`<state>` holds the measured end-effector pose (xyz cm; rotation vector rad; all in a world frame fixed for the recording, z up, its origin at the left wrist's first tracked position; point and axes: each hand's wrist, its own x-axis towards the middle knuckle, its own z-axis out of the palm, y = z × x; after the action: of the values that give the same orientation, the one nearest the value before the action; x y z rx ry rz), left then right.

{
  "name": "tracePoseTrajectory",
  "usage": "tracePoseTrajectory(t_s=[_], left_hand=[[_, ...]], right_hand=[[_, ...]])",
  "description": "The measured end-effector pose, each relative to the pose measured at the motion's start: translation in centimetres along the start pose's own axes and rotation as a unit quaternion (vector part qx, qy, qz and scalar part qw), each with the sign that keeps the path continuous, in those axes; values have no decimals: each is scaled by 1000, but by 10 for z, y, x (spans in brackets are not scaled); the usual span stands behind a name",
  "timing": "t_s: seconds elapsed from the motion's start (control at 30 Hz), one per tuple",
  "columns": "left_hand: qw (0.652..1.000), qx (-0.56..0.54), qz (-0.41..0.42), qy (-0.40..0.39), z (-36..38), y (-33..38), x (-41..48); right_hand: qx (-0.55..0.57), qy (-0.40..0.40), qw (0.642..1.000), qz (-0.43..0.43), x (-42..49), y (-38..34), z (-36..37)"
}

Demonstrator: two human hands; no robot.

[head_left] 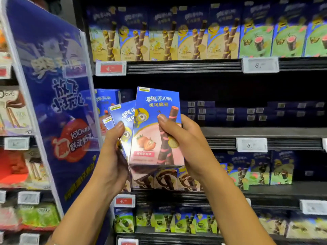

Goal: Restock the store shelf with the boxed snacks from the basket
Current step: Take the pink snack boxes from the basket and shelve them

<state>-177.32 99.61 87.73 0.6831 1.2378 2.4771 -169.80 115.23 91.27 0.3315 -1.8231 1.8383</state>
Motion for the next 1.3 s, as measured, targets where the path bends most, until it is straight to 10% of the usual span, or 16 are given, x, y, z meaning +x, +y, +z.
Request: tracePoseTrajectory(t_s=[0.3,0.53,0.73,0.9,1.3], left_hand=[[996,-80,-15,23,-26,-14,-5],[996,-65,-62,18,-33,-23,-15],[996,-55,-75,-10,-39,-24,-13],[996,-50,-73,-16,-44,-26,-12],[997,-35,-56,-34,-46,-17,-8]], right_hand=[[190,121,966,124,56,8,-33],[-38,256,960,107,135,41,-46],[-242,142,951,133,184,86,-25],[-528,44,838,129,205,89,-11],[-623,-68,752,205,233,101,14]])
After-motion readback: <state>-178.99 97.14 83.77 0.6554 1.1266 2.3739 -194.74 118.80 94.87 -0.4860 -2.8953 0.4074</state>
